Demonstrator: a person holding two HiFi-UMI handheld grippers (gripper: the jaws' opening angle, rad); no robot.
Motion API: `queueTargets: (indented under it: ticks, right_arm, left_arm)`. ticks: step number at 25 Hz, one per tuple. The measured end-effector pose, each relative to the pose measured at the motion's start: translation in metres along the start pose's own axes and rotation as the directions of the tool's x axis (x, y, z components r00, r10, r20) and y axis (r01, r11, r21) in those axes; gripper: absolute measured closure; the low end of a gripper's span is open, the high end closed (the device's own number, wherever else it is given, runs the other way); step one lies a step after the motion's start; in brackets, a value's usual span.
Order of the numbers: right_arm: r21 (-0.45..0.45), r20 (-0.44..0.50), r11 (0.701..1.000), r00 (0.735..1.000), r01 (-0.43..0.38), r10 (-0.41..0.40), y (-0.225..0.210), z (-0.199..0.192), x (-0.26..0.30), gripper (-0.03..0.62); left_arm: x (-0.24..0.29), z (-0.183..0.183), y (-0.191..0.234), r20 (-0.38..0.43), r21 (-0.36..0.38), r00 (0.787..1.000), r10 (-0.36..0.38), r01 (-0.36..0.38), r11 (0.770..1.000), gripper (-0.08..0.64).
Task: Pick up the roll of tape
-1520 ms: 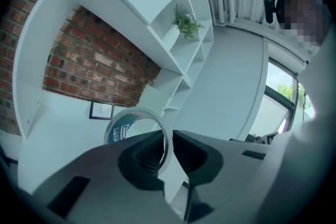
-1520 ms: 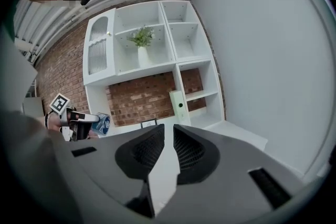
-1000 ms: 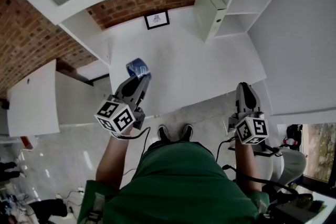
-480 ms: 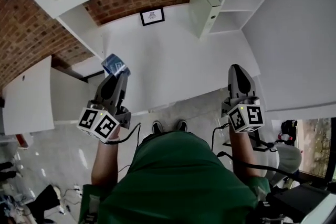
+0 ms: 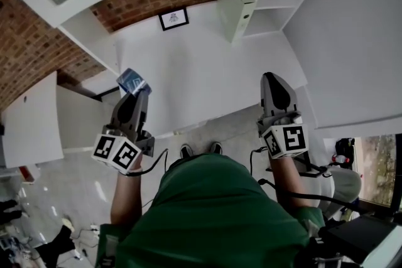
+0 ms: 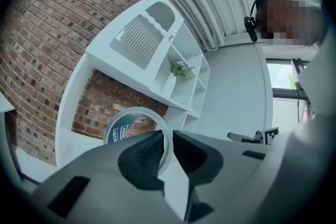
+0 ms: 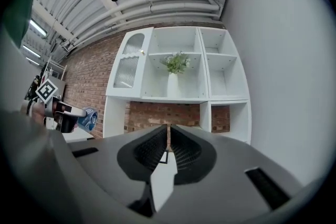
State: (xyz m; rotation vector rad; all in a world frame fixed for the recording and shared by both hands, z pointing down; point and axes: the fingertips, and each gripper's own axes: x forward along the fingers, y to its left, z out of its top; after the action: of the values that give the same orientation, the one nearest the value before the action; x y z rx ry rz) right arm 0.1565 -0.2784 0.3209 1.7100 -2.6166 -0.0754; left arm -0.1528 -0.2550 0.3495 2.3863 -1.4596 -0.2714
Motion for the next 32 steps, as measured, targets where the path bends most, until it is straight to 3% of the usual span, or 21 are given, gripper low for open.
queueTargets:
  ticks: [32]
  right_arm:
    - [0.004, -0.038, 0.999, 0.999, -0.032, 0.032, 0.004, -0.012, 0.004, 0.554]
  left_arm:
    - [0.004, -0.01, 0.002, -0.037, 0.025, 0.999, 0.003, -0.002, 1.0, 0.492]
